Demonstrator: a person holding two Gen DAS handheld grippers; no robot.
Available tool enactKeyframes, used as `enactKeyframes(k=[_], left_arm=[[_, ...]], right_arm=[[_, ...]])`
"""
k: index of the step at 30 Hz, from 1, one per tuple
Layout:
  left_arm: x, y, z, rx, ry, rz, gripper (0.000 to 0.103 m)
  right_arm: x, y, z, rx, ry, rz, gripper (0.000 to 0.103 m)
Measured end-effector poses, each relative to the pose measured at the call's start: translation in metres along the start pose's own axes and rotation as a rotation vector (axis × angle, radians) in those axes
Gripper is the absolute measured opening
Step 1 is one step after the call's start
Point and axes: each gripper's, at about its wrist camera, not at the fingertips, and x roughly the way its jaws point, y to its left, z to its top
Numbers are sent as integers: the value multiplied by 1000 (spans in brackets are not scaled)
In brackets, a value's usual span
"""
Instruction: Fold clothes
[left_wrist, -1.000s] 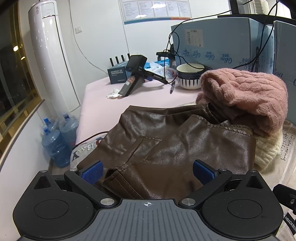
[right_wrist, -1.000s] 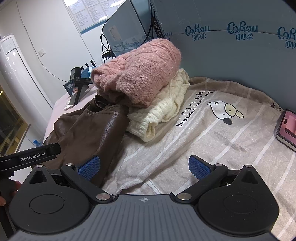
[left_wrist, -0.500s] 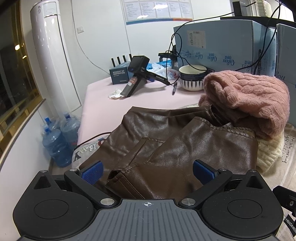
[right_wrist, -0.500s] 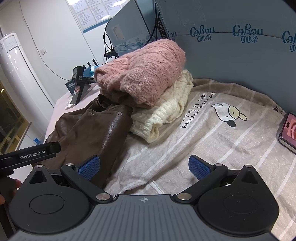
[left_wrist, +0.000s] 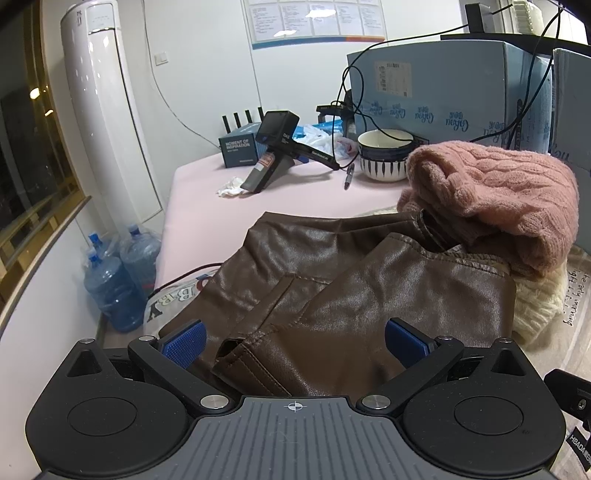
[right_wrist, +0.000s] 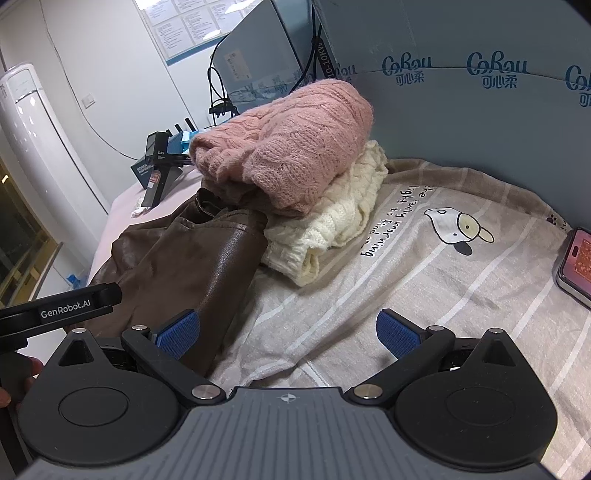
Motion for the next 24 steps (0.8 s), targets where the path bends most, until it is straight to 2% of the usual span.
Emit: enactKeyframes(k=[16,24], left_arm=[[0,0,-2,0,4,-1,103],[-6,12,-3,-30,-5,-24,103]], right_arm=[[1,-1,-1,10,4,-1,103],[-7,9,1,0,-4,-26,103]])
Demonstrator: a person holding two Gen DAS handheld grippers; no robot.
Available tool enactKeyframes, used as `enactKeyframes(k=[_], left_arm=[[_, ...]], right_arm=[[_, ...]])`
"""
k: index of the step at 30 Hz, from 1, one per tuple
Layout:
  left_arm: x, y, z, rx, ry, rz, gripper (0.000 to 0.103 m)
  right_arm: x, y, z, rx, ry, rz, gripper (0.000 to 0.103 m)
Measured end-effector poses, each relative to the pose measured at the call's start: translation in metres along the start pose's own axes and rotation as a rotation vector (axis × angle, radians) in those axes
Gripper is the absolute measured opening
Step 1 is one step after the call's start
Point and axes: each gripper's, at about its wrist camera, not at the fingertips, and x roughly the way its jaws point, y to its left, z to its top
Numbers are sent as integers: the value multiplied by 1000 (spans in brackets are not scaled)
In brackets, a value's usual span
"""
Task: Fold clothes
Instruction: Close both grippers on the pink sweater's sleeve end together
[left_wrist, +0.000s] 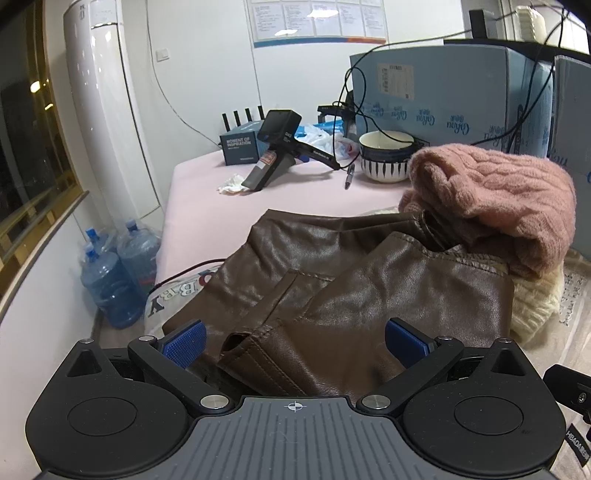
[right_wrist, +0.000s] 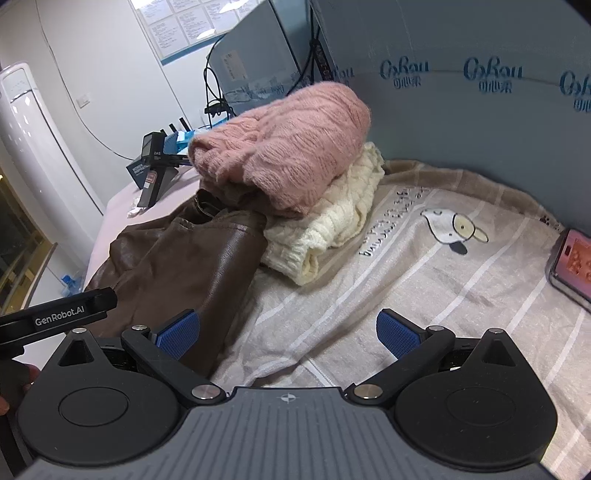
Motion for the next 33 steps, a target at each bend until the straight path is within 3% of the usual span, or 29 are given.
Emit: enactKeyframes(k=[8,17,21,27,33], left_arm=[[-19,32,4,-52,-49,-64,103],[-27,66,5,-51,-60,-268,103],[-28,72,10,-25,-107,-332,103],[-18,77,41,-18,-181,-389,103],[-1,61,110,85,-320,-456,103]], right_arm=[[-25,29,4,-22,-44,-47,103],[-66,68,7,-48,-143,-108,103],[-75,82,8,-65,-161,-125,103],[-80,92,21,-85,-171,-125,103],[-68,87,62,-58,-244,-115,103]])
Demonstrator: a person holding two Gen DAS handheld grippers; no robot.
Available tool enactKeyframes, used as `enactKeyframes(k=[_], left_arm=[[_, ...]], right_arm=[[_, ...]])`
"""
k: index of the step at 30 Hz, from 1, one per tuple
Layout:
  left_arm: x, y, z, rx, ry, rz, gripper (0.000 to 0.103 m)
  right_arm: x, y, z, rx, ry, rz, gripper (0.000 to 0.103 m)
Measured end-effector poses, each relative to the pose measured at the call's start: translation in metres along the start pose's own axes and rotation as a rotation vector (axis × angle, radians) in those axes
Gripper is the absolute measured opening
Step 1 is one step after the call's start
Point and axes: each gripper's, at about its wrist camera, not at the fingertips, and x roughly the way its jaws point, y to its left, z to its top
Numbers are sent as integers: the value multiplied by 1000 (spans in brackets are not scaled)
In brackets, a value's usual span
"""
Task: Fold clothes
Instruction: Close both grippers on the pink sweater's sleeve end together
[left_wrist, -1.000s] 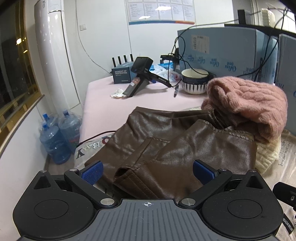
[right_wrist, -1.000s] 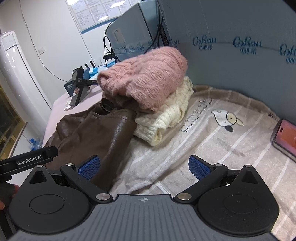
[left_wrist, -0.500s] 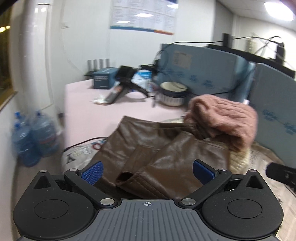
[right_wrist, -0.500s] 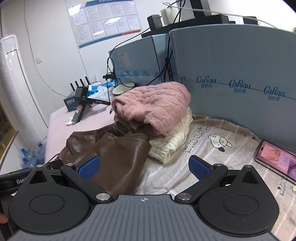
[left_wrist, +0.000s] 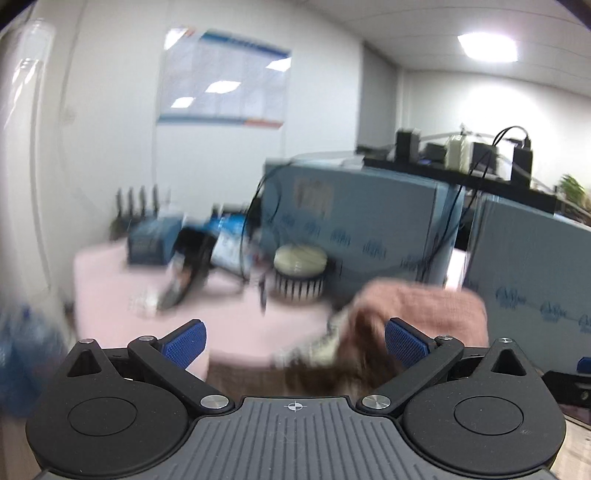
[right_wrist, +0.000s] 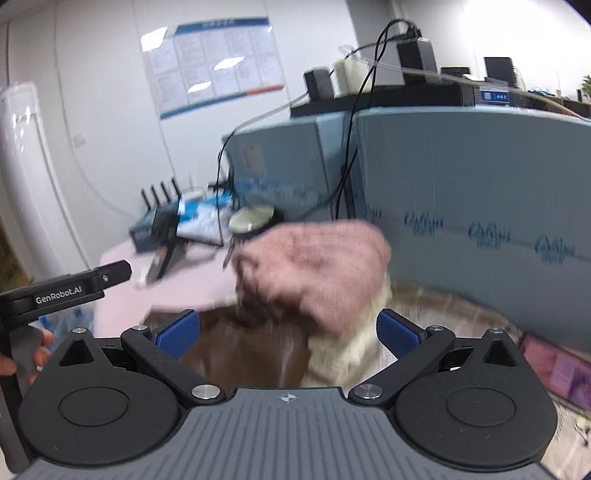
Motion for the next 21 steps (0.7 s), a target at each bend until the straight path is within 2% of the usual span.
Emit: enactKeyframes(k=[3,6,10,15,21], left_arm=[[25,-5,31,49,-40,-48,103],[60,-9,42,-4,11,-116,103],[107,-17,25,-98,80,-192,103],[155,-31,-3,-144,165,-242,103],[196,-34,-23,-239,267,-217,103]], right_arm=[[15,-8,21,41,-41,-6,103],[33,-19,35,86,-55,-34,103],[59,-38,36,146,-18,-85,103],[93,-60,29,185,24,-141,101],[131,-79,19,256,63,-139,101]])
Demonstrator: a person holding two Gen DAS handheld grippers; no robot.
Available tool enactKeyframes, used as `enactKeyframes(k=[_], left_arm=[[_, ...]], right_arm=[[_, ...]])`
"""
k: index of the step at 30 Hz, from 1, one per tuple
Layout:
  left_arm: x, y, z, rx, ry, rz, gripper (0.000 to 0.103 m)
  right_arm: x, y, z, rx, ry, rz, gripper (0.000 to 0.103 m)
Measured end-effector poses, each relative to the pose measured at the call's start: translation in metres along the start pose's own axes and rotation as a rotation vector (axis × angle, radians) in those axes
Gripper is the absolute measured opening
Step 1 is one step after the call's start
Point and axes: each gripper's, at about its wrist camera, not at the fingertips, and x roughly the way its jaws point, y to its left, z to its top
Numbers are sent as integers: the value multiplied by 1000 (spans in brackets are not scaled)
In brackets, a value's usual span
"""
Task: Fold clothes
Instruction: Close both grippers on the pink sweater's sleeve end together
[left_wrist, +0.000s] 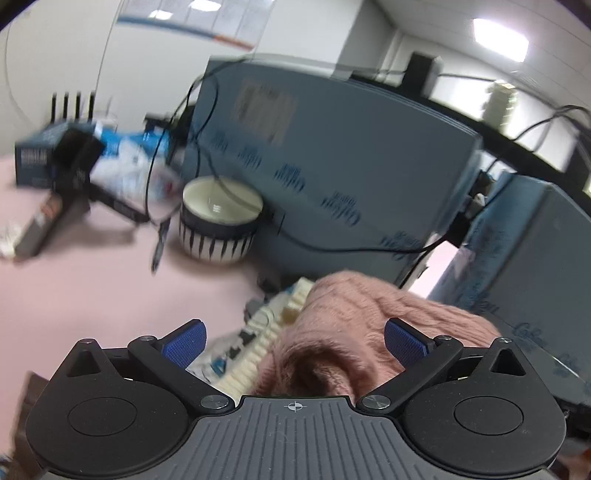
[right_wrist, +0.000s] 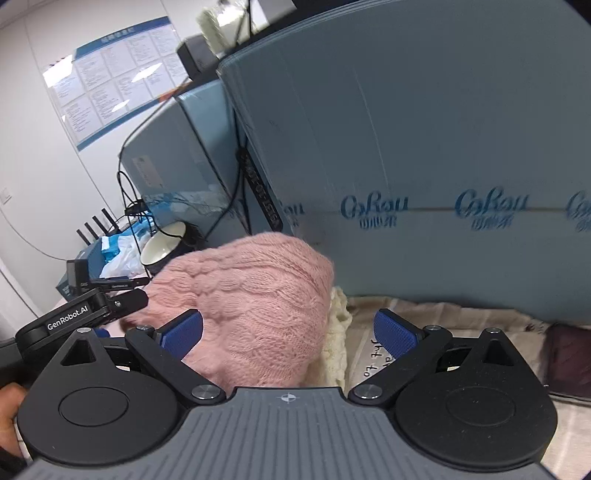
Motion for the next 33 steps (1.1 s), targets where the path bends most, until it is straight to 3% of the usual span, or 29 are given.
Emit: enactKeyframes(k=[8,18,24,29,33], left_arm=[[39,-3,-11,-14,42,-20,103],[41,-16,-23,10,28,-8,103],[40,-29,-26,52,14,-11,90],[38,-43,-28,112,5,-12,66],[34,-51,-29,127,-8,-8,56]], right_arm=[[36,-20,-11,55,42,38,101],[58,-25,-16,99,66,138,101],[67,-25,-20,116,42,162,94],[69,-35,-24,140,23,198,86],[68,-43,-27,153,6,233,79]])
